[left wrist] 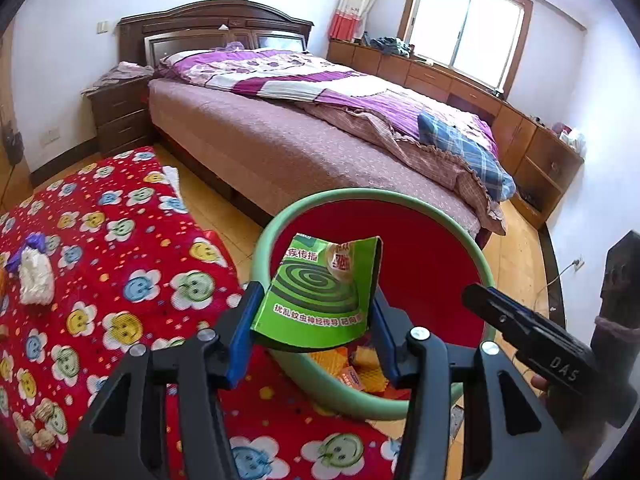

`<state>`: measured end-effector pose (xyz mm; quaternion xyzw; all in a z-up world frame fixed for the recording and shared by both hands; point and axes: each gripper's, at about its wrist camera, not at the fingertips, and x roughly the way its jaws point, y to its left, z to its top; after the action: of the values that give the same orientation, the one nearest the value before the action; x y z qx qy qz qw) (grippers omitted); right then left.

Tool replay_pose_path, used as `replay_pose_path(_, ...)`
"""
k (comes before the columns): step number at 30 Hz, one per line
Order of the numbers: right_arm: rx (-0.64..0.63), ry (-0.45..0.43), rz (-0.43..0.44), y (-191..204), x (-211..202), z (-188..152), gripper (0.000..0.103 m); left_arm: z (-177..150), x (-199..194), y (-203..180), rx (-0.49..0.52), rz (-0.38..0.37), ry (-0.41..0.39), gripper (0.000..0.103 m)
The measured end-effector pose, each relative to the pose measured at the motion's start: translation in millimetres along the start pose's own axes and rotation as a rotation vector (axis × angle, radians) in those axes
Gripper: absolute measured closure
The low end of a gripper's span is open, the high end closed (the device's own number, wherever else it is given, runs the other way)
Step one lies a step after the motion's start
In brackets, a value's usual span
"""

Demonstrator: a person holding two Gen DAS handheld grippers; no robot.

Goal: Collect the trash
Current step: 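Carry the yellow box over the bucket with the right tool while the left tool carries the green packet, then open both tools to drop the yellow box and green packet into the bucket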

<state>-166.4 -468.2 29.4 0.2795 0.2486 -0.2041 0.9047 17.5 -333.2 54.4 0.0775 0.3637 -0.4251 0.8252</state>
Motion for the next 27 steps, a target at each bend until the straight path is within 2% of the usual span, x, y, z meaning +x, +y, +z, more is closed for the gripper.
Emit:
replay_pose_path(9,0.018,0.014,0.001,-6.5,1.3,0.0,0.048,-2.6,18.4,-11.3,0.028,-0.038,0.049,0.047)
replay_pose_path(13,0.026,0.019,0.001,-7.1,0.0,-2.7,0.048,-7.2,18.7,-12.9,0.033,-0.016,0.06,0.043)
replay_pose_path(27,-0.003,0.019,0.005,12.5,-11.6,-9.4,0.047,-20.8,-20.0,14.1,-0.027,0.042,0.027,0.042)
